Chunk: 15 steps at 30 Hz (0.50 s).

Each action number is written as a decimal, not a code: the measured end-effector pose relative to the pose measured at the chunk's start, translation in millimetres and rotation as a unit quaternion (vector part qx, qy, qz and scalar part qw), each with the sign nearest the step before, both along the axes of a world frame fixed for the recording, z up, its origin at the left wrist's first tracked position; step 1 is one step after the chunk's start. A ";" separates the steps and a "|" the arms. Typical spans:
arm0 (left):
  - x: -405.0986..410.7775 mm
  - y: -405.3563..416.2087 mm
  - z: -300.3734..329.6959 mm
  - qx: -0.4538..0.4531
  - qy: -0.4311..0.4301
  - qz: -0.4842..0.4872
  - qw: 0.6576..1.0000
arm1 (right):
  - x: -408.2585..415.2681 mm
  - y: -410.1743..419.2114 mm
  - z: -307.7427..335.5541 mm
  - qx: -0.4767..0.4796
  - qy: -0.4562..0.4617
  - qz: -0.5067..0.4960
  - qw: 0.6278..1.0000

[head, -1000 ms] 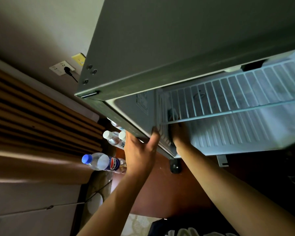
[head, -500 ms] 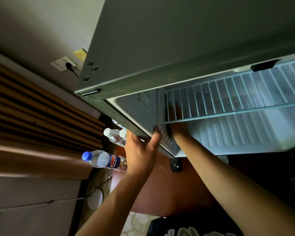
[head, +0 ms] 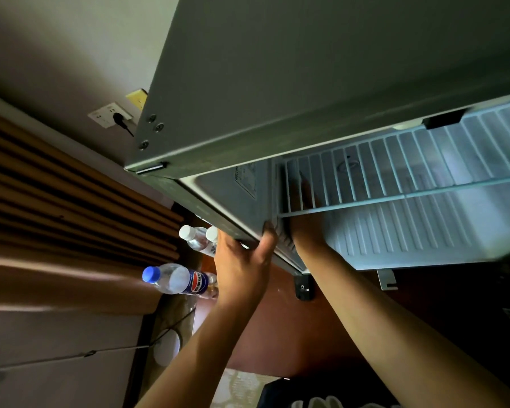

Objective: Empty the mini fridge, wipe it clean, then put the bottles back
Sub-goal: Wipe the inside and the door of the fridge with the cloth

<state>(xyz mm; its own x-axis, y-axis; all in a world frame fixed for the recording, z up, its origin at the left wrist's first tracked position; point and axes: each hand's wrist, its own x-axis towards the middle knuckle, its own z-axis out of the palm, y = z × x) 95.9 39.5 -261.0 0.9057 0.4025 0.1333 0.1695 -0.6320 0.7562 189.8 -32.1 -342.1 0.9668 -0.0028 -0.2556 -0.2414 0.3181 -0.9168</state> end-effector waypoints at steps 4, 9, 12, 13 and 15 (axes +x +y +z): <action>-1.9 -1.2 0.4 -0.017 -0.014 0.006 1.000 | 6.9 -1.5 -3.7 -0.022 -0.028 0.035 0.999; -1.5 -1.4 -0.4 -0.018 -0.031 0.011 0.999 | 17.6 -6.3 -19.7 -0.075 0.021 0.083 0.993; -1.0 -1.2 -0.3 -0.015 -0.033 0.012 0.999 | 22.7 -8.3 -13.7 -0.064 0.033 0.116 0.991; -0.5 -1.0 -0.9 -0.018 -0.032 0.011 0.999 | 23.8 -8.7 -14.6 -0.064 0.050 0.122 0.989; -0.8 -1.2 -0.9 -0.025 -0.032 0.006 0.999 | 23.2 -9.6 -21.0 -0.038 0.107 0.122 0.986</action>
